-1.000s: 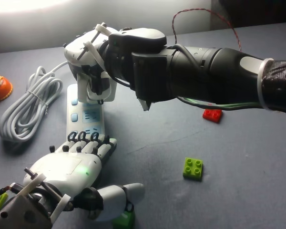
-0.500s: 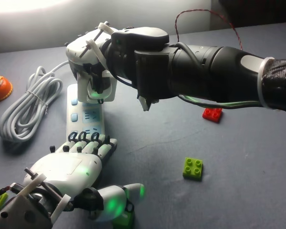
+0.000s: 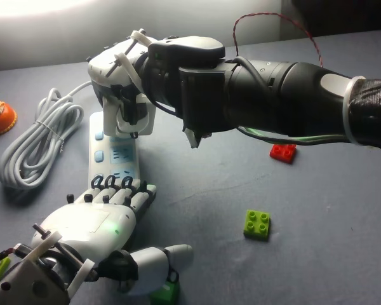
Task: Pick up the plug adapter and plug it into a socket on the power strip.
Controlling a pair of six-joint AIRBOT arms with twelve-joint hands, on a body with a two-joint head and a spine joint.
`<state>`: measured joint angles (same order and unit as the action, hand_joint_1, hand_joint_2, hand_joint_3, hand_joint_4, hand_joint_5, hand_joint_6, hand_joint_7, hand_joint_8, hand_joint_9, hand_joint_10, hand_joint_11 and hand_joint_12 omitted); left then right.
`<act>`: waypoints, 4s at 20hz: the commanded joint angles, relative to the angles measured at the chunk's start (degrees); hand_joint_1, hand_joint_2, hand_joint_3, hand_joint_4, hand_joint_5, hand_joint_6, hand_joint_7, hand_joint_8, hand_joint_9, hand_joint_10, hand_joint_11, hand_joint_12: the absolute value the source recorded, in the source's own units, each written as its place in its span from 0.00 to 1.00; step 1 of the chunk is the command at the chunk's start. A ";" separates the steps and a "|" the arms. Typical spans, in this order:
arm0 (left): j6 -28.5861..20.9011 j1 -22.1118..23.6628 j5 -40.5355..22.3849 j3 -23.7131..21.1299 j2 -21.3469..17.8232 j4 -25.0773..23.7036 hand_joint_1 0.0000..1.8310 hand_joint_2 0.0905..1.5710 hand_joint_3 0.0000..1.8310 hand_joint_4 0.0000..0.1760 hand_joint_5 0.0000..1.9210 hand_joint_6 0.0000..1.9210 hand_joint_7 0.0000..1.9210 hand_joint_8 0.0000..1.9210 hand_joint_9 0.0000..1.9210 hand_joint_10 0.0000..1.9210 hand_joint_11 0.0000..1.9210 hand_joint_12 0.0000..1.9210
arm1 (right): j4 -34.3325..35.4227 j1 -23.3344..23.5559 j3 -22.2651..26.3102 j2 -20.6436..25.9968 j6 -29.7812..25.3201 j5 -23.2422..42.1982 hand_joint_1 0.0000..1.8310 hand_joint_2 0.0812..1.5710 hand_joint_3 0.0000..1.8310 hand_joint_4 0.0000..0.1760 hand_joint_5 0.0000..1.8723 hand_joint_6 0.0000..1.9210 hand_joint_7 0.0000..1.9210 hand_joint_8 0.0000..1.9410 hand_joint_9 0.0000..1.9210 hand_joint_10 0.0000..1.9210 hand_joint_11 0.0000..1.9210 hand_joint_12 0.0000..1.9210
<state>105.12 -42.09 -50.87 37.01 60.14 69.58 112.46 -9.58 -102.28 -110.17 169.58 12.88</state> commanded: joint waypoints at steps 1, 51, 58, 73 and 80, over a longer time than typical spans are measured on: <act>-1.12 -0.51 4.94 -0.79 0.87 -0.14 0.00 0.74 0.00 0.00 0.00 0.00 0.00 0.00 0.00 0.00 0.00 0.00 | 0.59 -1.81 -0.02 -0.01 0.66 0.29 0.69 0.72 0.00 0.00 0.49 0.47 0.49 0.67 0.48 0.61 0.48 0.72; -1.54 -0.57 3.86 -0.53 0.12 -0.16 0.00 0.73 0.00 0.00 0.00 0.00 0.01 0.00 0.00 0.00 0.00 0.01 | -0.55 7.96 25.15 27.66 2.86 3.06 0.21 0.55 0.00 0.00 0.14 0.00 0.13 0.00 0.11 0.00 0.00 0.36; -1.37 -0.12 3.87 -0.48 -0.41 -0.27 0.00 0.73 0.00 0.00 0.00 0.00 0.01 0.00 0.01 0.00 0.01 0.01 | -0.31 8.99 34.29 38.39 2.84 4.76 0.21 0.57 0.00 0.00 0.13 0.00 0.13 0.00 0.11 0.00 0.00 0.36; -0.74 9.05 13.27 3.13 -4.89 -5.28 0.00 0.73 0.00 0.00 0.01 0.00 0.01 0.00 0.00 0.00 0.00 0.00 | -1.01 8.75 46.69 51.84 2.80 5.87 0.21 0.59 0.00 0.00 0.15 0.00 0.14 0.00 0.13 0.00 0.00 0.39; -0.48 12.76 19.49 2.20 -10.61 -5.28 0.00 0.75 0.00 0.00 0.07 0.01 0.08 0.01 0.06 0.00 0.01 0.15 | -3.41 7.14 51.28 55.34 2.76 7.63 0.22 0.58 0.00 0.00 0.23 0.01 0.21 0.01 0.18 0.01 0.00 0.49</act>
<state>104.88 -29.54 -29.45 39.33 49.74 66.32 111.24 -2.90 -51.03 -55.18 172.37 21.80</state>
